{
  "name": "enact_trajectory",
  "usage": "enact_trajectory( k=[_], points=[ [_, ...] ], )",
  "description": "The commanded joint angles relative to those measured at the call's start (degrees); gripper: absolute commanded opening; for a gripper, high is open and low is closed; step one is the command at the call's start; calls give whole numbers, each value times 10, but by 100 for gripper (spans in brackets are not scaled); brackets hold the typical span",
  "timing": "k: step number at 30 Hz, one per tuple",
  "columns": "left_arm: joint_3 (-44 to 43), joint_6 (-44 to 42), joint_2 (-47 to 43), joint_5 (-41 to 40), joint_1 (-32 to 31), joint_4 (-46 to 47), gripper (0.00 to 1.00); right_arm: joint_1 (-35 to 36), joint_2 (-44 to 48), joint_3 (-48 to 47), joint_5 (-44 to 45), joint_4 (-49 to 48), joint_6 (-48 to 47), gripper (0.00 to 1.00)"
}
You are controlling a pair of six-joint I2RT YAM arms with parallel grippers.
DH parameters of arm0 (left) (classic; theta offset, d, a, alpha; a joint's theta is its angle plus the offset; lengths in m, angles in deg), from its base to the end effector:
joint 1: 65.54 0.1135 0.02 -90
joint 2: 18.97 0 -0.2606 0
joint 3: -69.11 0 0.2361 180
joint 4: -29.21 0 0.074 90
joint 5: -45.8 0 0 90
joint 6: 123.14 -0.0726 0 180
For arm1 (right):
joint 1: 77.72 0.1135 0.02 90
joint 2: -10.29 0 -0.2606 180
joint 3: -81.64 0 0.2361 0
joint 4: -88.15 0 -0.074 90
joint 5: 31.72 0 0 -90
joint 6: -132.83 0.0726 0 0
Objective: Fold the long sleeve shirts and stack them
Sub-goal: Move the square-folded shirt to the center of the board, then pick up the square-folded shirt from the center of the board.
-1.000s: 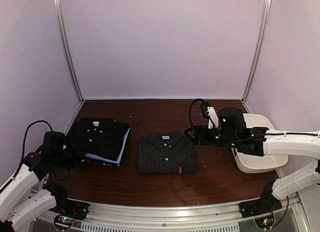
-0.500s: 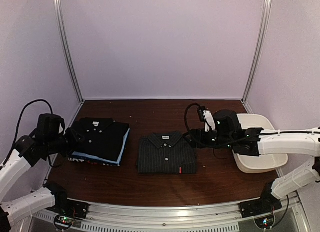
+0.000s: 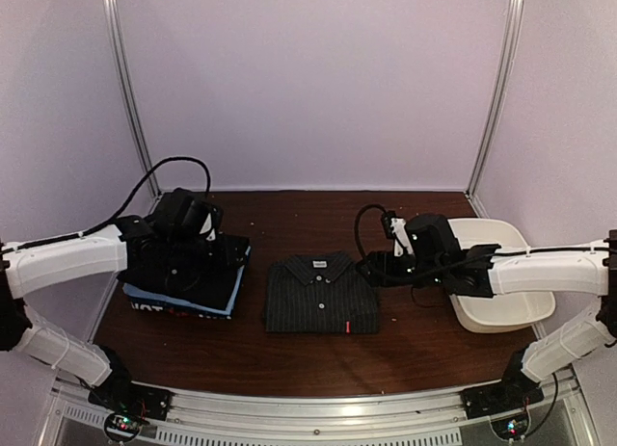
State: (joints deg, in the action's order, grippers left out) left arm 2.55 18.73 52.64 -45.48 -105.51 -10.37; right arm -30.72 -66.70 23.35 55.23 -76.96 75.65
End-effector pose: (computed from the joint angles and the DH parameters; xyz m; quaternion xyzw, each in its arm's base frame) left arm 0.2135 -0.1769 0.2370 -0.0999 0.9172 -0.2699 0.2757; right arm 0.2066 0.2272 0.2107 -0.1212 0.8727 0.3211 0.3474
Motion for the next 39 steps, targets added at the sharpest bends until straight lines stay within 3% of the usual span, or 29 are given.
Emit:
enact_trajectory(
  k=[1,5,17,39],
  points=[
    [-50,-41,85,51,-28,78,46,-17,-3,10,-9,6,18,67],
    [-92,-43,167,51,-51,73,47,-33,-6,23,-20,2,25,67],
    [-125,-42,295,58,-51,81,48,-61,-46,44,-44,0,28,68],
    [-117,-53,355,29,-51,70,60,-71,-199,-19,-45,-5,-1,67]
  ],
)
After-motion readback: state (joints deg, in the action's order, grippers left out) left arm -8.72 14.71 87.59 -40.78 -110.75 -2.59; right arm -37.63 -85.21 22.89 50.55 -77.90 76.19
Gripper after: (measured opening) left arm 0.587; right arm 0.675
